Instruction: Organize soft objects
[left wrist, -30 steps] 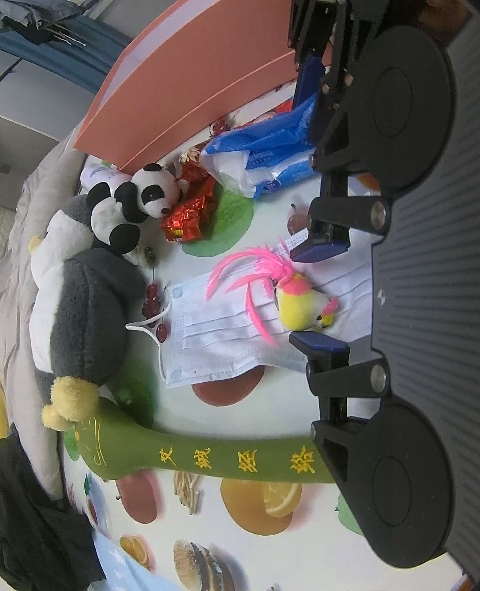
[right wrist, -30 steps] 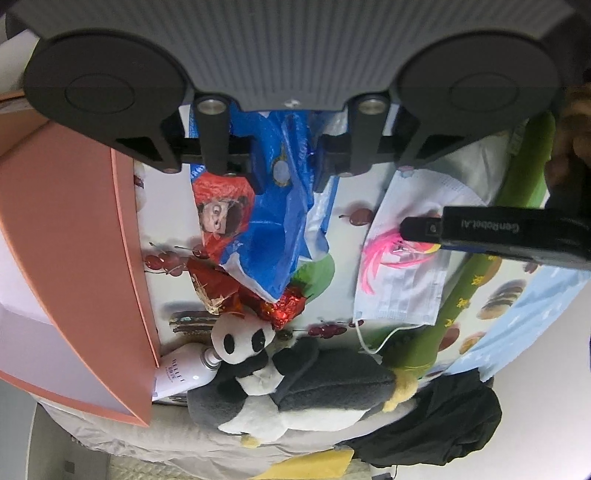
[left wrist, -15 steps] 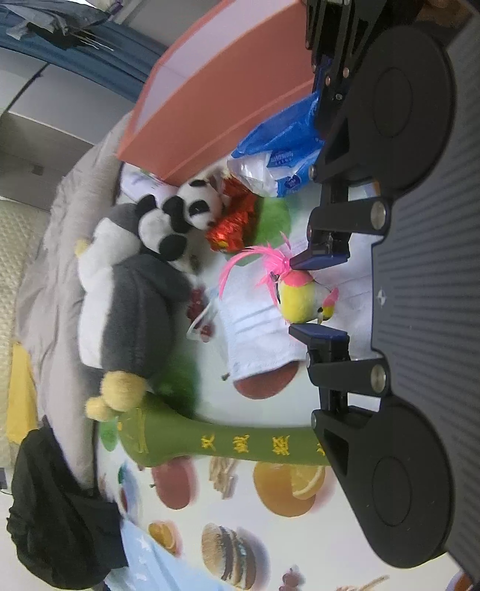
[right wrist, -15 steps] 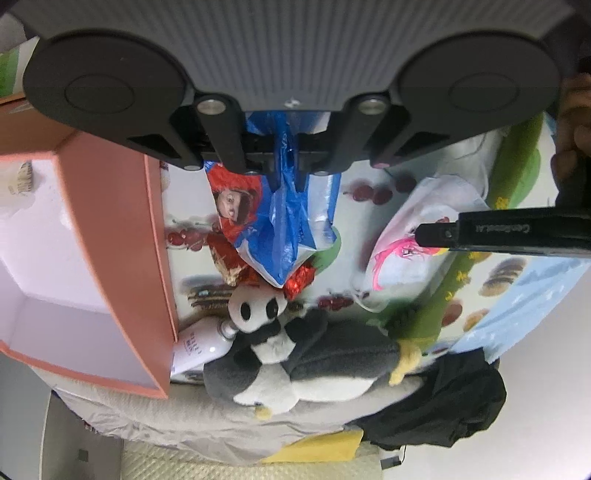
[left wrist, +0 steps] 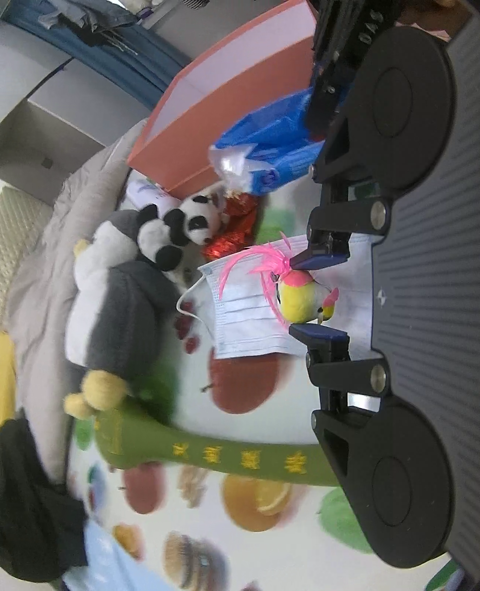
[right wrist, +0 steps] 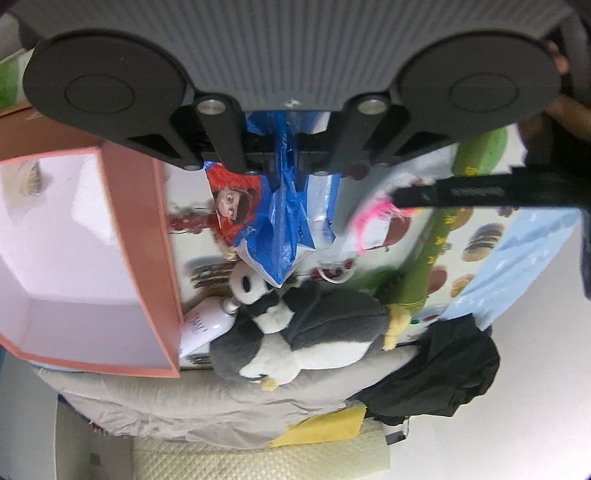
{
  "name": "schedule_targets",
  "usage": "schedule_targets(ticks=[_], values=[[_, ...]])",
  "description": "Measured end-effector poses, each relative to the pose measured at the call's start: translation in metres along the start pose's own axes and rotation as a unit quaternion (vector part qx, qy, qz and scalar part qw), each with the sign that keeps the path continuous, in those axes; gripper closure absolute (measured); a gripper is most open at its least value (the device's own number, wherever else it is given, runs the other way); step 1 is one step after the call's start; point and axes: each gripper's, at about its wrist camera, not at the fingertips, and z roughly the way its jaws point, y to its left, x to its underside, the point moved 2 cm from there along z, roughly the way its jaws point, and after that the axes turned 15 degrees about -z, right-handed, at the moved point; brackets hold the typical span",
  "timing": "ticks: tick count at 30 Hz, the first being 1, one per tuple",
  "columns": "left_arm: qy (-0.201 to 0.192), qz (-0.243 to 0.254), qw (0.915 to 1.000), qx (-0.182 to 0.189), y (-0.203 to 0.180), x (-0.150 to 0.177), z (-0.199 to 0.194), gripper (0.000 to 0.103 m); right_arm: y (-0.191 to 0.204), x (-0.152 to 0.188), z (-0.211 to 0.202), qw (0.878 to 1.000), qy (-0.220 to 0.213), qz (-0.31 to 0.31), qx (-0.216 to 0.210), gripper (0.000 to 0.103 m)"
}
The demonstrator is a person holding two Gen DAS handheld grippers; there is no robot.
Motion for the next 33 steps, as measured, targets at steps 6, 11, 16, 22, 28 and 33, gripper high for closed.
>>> schedule_targets(ticks=[6,11,16,22,28,33], values=[[0.001,0.007,0.9999,-0.012,0.005,0.015,0.004,0.067,0.008,-0.026,0.011,0.999,-0.021,-0.006,-0.042,0.093],[0.0,0.009,0.9999,-0.015,0.01,0.019,0.005,0.067,0.016,-0.047,0.047,0.997,-0.008,-0.028,-0.077,0.093],[-0.003,0.006,1.0,-0.005,0.014,0.021,0.003,0.067,0.015,-0.055,0.091,0.994,0.031,-0.05,-0.097,0.093],[-0.016,-0.007,0.9998,0.004,0.02,0.018,-0.006,0.067,0.02,-0.043,0.122,0.989,0.077,-0.091,-0.091,0.093],[-0.029,-0.032,0.9988,0.024,0.026,0.01,-0.019,0.067,0.022,-0.031,0.131,0.986,0.085,-0.108,-0.091,0.094],[-0.038,-0.045,0.9979,0.028,0.026,0.0,-0.029,0.067,0.02,-0.033,0.131,0.988,0.083,-0.097,-0.091,0.094]])
